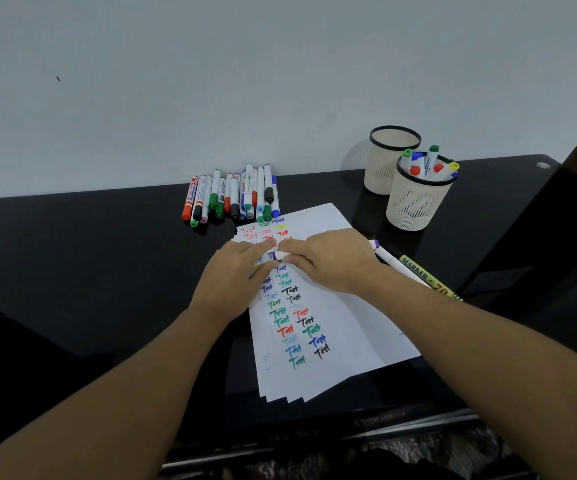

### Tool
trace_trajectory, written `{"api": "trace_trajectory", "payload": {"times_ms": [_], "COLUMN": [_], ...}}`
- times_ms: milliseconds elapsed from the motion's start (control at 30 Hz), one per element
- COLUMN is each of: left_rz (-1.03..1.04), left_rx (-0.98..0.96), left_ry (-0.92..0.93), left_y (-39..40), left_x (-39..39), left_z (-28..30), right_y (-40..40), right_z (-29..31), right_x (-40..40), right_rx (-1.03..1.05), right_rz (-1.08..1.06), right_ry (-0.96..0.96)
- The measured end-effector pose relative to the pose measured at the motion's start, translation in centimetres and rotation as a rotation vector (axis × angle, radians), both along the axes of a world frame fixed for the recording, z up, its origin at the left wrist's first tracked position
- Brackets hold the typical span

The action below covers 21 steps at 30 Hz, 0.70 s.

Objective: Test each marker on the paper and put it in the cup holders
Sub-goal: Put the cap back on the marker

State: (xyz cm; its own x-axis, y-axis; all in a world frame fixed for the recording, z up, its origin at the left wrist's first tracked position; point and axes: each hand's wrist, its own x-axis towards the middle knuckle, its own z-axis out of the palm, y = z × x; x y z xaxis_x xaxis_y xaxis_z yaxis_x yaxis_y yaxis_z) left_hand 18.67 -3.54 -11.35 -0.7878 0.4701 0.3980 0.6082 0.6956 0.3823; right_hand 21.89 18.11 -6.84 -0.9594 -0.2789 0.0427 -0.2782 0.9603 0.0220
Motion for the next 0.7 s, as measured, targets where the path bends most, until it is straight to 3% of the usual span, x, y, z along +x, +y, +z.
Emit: {"api": "trace_trajectory", "payload": {"times_ms": [200,367,500,700], "left_rz": [-0.032,0.066,0.127,0.066], "left_rx": [-0.026,0.010,0.017,-0.011], "left_ry": [0.032,-0.018,-0.032,-0.074], "left_y": [-0.2,-0.1,-0.1,0.0], "left_x": [-0.3,-0.4,-0.5,-0.3], "left_z": [-0.3,-0.1,-0.3,-0.1], "right_y": [-0.4,-0.2,0.8,1.0], "right_z": [-0.2,0.1,-0.1,-0.4], "right_x": [-0.2,0.2,0.0,1.0], "right_rx": [-0.013,-0.301,-0.342,-1.022], "right_rz": [-0.012,-0.161,-0.192,-0.369], "right_ry": [-0.049,-0.031,0.030,-0.037]}}
